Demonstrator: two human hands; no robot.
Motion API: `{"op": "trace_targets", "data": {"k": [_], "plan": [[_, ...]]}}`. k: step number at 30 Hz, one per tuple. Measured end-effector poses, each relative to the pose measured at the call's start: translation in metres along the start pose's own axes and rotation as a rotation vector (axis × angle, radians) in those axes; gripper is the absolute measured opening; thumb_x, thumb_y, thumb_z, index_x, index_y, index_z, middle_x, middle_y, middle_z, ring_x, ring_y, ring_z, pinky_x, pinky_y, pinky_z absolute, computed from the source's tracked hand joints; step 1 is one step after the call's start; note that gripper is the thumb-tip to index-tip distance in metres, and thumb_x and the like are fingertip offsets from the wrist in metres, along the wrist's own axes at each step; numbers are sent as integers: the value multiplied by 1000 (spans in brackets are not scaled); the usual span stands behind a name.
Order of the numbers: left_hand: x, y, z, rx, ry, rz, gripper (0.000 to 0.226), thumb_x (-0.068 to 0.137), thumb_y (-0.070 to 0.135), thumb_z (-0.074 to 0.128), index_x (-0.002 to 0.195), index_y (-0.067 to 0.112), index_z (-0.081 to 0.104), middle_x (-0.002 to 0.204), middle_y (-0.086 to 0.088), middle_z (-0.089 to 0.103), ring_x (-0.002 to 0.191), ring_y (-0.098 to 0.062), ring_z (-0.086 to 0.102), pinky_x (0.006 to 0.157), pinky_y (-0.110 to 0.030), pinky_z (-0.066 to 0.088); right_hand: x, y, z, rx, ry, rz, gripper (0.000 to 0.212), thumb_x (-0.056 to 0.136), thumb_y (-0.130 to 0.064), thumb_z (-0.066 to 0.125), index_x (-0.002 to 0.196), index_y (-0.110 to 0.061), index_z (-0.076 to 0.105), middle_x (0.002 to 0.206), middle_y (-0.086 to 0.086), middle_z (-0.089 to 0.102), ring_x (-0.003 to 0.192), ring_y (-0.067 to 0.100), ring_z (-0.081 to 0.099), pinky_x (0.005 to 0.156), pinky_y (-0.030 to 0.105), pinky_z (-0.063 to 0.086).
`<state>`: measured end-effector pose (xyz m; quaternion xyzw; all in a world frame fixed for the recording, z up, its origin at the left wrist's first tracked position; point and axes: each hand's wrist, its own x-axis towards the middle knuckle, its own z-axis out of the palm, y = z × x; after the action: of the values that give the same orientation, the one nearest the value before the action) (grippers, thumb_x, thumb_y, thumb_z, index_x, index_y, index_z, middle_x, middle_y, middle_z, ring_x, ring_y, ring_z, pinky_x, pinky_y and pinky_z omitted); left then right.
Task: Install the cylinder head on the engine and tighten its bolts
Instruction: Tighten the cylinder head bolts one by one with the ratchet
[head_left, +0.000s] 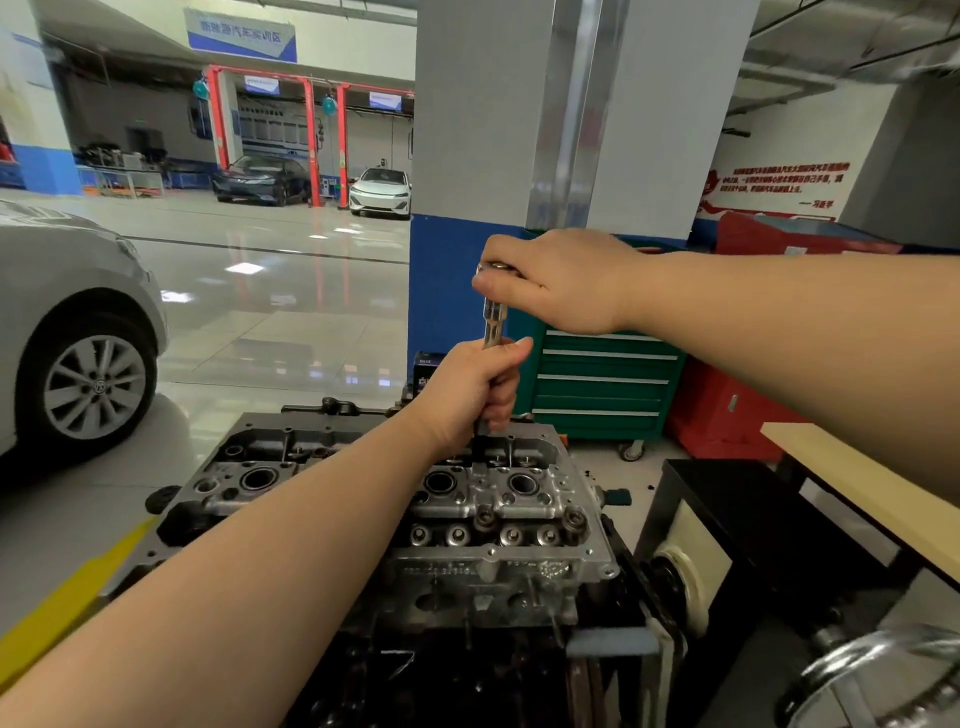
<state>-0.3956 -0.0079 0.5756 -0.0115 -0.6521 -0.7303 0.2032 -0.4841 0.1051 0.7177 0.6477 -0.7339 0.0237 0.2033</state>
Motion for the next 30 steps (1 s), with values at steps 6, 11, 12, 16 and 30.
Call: {"op": "trace_targets", "data": {"k": [6, 11, 12, 16, 30], "plan": [[0, -10, 6, 79, 159, 97, 46, 91, 51, 69, 69, 22, 40, 53, -1, 37, 45, -19, 35, 45, -29, 37, -2, -15, 4, -240, 93, 64, 26, 108, -60, 25, 101, -37, 36, 76, -6, 47, 65, 17, 48, 51, 31, 31], [0, -13, 9, 114, 208, 74, 51, 89, 60, 67, 69, 23, 39, 52, 1, 38, 44, -18, 33, 44, -28, 33, 5, -23, 1, -400, -22, 139, 61, 92, -59, 1, 127, -36, 45, 85, 4, 51, 66, 22, 47, 50, 33, 29], [0, -13, 9, 109, 216, 68, 50, 90, 59, 67, 69, 24, 38, 52, 2, 37, 44, -17, 31, 45, -29, 30, 6, -23, 1, -390, -20, 151, 65, 91, -62, 1, 120, -33, 50, 86, 4, 53, 67, 22, 48, 50, 33, 30], [3, -14, 10, 93, 200, 48, 49, 94, 54, 67, 58, 30, 44, 53, 4, 34, 45, -15, 26, 45, -28, 24, 11, -12, -11, 124, -166, 285, 76, 97, -81, 21, 93, -23, 70, 81, 11, 65, 68, 28, 59, 60, 34, 41], [-3, -8, 10, 92, 205, 46, 53, 101, 43, 63, 53, 30, 45, 52, 5, 35, 43, -13, 27, 43, -25, 26, 22, 3, -21, 604, -251, 364, 67, 93, -81, 44, 95, -24, 78, 63, 5, 64, 49, 19, 48, 46, 26, 39]]}}
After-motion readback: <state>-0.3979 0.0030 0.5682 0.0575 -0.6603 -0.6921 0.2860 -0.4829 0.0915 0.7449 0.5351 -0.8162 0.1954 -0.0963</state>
